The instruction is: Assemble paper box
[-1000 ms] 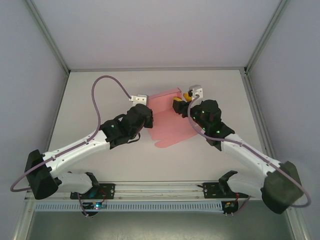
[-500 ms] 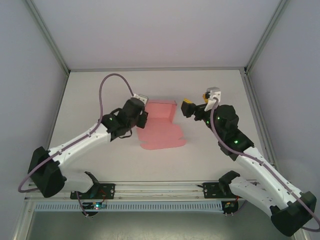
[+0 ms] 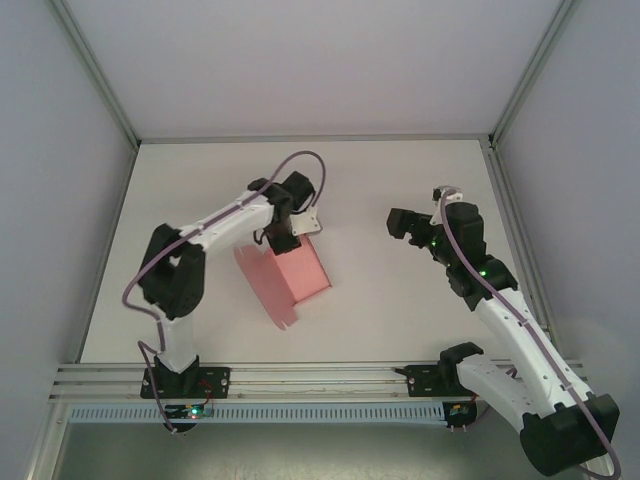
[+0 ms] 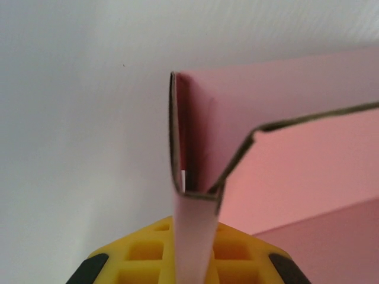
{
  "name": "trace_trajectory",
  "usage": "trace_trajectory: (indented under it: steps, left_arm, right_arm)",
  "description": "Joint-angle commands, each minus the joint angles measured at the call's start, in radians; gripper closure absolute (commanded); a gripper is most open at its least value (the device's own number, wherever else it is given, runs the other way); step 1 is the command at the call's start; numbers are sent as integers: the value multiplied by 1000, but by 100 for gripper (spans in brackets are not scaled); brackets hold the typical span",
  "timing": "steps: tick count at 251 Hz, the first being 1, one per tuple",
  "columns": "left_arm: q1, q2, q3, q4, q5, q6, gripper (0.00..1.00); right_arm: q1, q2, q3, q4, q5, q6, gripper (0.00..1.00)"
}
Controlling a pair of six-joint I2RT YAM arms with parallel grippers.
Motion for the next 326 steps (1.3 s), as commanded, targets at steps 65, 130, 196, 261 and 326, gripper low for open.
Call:
trace_trajectory:
  steps: [65,130,196,261,326]
  left_arm:
    - [-131,326,183,65,-459,92,100]
    - [-161,258,43,242,-399,96,89]
    - [-154,201,79,212,-292,90,68]
    - [-144,122,126,157,-234,81,48]
    - [-144,-44,107,174,-207,-13,30]
  right_arm:
    - [-17,-8,-51,-27,-21,30,2]
    - [-21,-10,-64,-31,0,31,2]
    - [-21,3,-62,-30,-16,24,2]
    - [-23,1,-71,-28,-54,3,2]
    - [-20,39,-67,-7,-107,-55,2]
